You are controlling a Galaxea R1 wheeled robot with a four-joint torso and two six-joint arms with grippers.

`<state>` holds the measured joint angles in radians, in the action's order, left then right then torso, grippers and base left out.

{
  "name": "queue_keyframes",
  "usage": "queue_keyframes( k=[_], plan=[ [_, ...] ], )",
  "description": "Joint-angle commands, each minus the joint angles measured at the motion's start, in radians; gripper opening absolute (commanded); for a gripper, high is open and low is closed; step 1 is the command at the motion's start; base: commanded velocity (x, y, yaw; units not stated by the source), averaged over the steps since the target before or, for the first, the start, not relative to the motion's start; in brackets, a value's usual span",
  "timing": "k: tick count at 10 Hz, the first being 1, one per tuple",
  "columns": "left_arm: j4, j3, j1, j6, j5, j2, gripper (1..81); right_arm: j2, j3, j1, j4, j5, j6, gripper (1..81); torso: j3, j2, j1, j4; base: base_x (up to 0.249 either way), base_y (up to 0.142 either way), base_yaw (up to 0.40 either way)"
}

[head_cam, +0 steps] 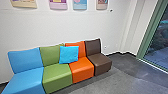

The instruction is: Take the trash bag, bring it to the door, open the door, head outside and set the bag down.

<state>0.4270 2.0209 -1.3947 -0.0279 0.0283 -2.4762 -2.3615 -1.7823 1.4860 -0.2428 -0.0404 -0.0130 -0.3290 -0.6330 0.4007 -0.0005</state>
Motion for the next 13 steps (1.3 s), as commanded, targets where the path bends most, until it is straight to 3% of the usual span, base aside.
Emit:
queue_keyframes(
  k=[1, 2, 4, 6, 8, 13],
  plan=[
    [0.022, -0.023, 0.085, -0.001, -0.091, 0.057, 81.1, 0.057, 0.055, -0.037, -0.018, 0.039, 0.001, 81.1, 0.0, -0.093, 0.06, 0.0, 0.0, 0.0, 0.0],
    [0.035, -0.033, 0.108, -0.001, -0.108, 0.068, 81.1, 0.065, 0.072, -0.037, -0.016, 0.039, 0.001, 81.1, 0.0, -0.136, 0.087, 0.0, 0.0, 0.0, 0.0],
    [0.076, -0.03, 0.188, -0.001, -0.203, 0.091, 81.1, 0.069, 0.084, -0.043, -0.013, 0.04, 0.004, 81.1, 0.0, -0.205, 0.13, 0.0, 0.0, 0.0, 0.0],
    [0.085, -0.028, 0.254, 0.0, -0.243, 0.1, 81.1, 0.074, 0.094, -0.043, -0.015, 0.04, 0.004, 81.1, 0.0, -0.281, 0.177, 0.0, 0.0, 0.0, 0.0],
    [0.099, -0.025, 0.296, 0.0, -0.28, 0.101, 81.1, 0.089, 0.126, -0.039, -0.013, 0.039, 0.002, 81.1, -0.089, -0.359, 0.227, 0.0, 0.0, 0.0, 0.0],
    [0.117, -0.024, 0.355, -0.003, -0.304, 0.103, 81.1, 0.124, 0.181, -0.043, -0.009, 0.037, 0.002, 81.1, -0.229, -0.517, 0.326, 0.0, 0.0, 0.0, 0.0]
  ],
)
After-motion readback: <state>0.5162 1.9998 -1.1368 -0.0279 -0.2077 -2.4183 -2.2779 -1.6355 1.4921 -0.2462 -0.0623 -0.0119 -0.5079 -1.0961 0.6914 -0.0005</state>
